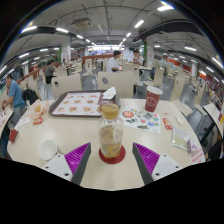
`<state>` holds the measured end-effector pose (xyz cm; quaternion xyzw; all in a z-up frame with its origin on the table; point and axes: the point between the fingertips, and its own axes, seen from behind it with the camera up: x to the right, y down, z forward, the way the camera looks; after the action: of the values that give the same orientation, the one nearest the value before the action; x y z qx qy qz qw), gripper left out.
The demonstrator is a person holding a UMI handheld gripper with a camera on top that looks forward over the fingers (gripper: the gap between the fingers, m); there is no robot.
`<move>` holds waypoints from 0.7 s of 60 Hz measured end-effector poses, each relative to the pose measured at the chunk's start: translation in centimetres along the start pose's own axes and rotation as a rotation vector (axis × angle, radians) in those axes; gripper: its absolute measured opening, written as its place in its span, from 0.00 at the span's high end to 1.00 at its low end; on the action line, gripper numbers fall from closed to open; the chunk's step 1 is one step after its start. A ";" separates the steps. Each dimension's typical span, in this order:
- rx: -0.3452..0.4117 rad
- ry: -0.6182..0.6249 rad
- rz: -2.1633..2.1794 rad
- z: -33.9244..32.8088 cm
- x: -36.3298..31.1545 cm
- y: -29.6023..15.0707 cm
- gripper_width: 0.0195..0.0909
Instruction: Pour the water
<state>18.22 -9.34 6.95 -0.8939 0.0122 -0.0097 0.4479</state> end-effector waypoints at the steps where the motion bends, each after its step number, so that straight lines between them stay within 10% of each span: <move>1: -0.010 0.004 -0.003 -0.8 0.0 0.0 0.09; 42: -0.055 0.074 -0.003 -19.9 0.1 1.7 0.08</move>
<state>17.72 -26.31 17.47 -0.9050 0.0275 -0.0431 0.4223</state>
